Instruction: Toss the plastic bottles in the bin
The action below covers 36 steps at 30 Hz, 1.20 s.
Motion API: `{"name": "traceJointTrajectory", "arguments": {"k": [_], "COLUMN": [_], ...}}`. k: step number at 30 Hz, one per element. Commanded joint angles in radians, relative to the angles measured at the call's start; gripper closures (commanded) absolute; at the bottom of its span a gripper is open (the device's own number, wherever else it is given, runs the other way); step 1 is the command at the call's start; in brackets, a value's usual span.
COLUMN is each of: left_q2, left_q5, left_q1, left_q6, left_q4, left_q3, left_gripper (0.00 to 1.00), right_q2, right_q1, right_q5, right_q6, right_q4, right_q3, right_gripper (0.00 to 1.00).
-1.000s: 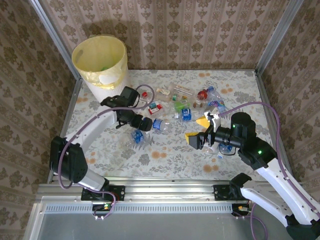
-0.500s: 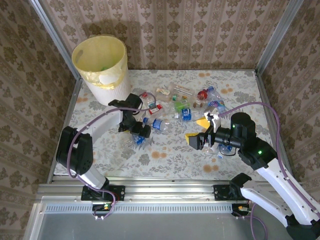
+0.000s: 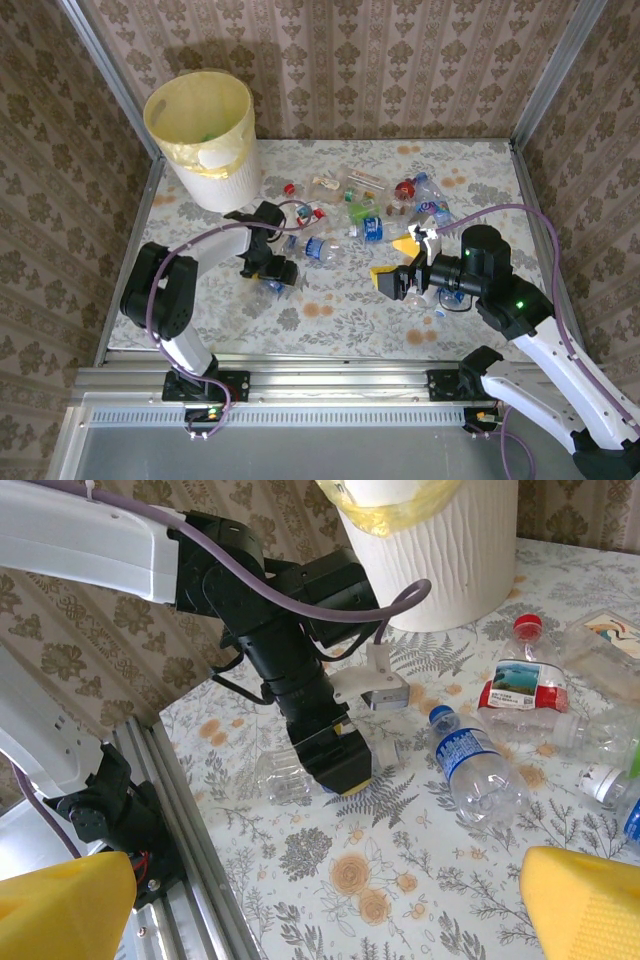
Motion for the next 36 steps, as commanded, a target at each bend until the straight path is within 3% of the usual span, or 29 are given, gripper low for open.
{"name": "traceJointTrajectory", "arguments": {"k": [1,17,36], "left_q2": [-0.005,-0.084,-0.604], "left_q5": [0.017,0.043,0.060], "left_q1": [0.014,0.014,0.020], "left_q6": [-0.010,-0.042,-0.117], "left_q4": [0.011,0.030,0.139], "left_q3": [-0.021,-0.073,-0.042], "left_gripper": [0.27,0.48,0.52], "right_q2": [-0.015,-0.014,-0.007], "right_q1": [0.006,0.008,0.013], "right_q5": [0.000,0.001,0.002], "right_q6": [0.004,0.006,0.001], "right_q4": [-0.001,0.002,0.015], "right_q3": [0.004,-0.002,0.002], "right_gripper": [0.00,0.00,0.00]}}
